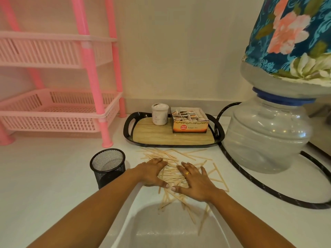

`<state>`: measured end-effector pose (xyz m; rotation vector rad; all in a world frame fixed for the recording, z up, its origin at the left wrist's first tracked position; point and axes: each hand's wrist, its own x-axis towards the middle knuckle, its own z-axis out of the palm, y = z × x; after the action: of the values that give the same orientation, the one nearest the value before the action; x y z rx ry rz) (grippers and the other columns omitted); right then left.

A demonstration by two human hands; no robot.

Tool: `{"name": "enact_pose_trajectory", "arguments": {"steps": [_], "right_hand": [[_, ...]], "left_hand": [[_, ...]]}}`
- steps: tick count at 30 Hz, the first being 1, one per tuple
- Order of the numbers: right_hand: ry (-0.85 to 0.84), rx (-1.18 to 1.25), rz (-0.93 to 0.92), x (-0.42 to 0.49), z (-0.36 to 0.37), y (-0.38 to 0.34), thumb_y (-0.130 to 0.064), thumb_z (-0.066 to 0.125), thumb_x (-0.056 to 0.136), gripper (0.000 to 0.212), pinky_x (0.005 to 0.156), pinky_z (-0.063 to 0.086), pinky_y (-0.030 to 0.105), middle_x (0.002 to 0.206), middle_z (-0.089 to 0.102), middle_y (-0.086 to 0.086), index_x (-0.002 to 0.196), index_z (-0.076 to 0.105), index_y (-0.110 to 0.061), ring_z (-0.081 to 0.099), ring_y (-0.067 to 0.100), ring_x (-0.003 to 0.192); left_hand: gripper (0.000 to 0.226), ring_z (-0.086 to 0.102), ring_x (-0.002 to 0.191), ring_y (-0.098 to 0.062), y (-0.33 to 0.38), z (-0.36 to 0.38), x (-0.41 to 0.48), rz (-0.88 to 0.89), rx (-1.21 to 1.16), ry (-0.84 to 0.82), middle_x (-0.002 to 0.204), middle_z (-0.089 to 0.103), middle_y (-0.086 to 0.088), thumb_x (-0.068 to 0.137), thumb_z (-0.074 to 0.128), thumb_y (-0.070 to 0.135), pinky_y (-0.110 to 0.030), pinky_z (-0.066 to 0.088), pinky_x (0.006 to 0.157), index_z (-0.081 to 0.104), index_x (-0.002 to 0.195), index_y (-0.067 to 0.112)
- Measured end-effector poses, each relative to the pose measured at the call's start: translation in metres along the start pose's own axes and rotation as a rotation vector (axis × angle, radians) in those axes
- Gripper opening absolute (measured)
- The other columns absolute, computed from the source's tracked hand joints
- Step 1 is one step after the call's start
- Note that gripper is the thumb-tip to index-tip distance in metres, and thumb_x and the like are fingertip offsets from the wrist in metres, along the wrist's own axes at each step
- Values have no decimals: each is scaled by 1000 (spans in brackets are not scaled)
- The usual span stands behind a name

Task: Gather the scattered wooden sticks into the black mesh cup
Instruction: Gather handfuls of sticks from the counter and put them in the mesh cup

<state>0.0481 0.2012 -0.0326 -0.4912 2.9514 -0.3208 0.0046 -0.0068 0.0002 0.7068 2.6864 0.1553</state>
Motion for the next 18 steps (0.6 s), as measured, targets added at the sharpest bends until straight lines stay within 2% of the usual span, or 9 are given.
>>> {"name": "enact_pose_trajectory", "arguments": {"steps": [4, 7, 12, 15, 18], "right_hand": [[31, 10, 1, -1, 1, 1, -74, 31, 81, 84, 115, -1, 54, 159, 9, -3, 148, 9, -29, 5, 15, 146], [88, 18, 18, -1, -1, -1, -66, 30, 87, 73, 116, 7, 50, 156, 20, -3, 148, 16, -27, 15, 15, 143], [160, -4, 11, -2, -7, -7, -44, 34, 96, 53, 114, 22, 39, 145, 41, 0, 144, 30, -23, 35, 19, 132], [187, -4, 15, 1, -11, -12, -32, 37, 97, 47, 105, 32, 31, 137, 49, 4, 142, 36, -17, 43, 21, 124], [189, -11, 46, 5, -15, -18, -23, 38, 97, 41, 93, 41, 31, 130, 53, 6, 137, 42, -15, 45, 22, 119]], "left_hand": [[85, 10, 145, -24, 3, -1, -1, -6, 20, 22, 158, 8, -5, 82, 55, 56, -45, 22, 115, 13, 147, 22], [73, 21, 141, -25, 6, 1, 1, -19, 37, 81, 155, 21, -5, 86, 52, 50, -45, 30, 111, 21, 145, 21], [45, 49, 119, -26, 14, 1, -1, -33, 109, 211, 132, 53, -6, 89, 53, 34, -39, 45, 92, 46, 130, 16], [27, 56, 107, -26, 20, 3, -4, -48, 153, 306, 118, 60, -8, 89, 50, 21, -37, 48, 84, 56, 115, 13], [26, 56, 102, -26, 26, 8, -3, -56, 247, 378, 112, 60, -9, 88, 47, 7, -34, 48, 81, 57, 111, 12]]}}
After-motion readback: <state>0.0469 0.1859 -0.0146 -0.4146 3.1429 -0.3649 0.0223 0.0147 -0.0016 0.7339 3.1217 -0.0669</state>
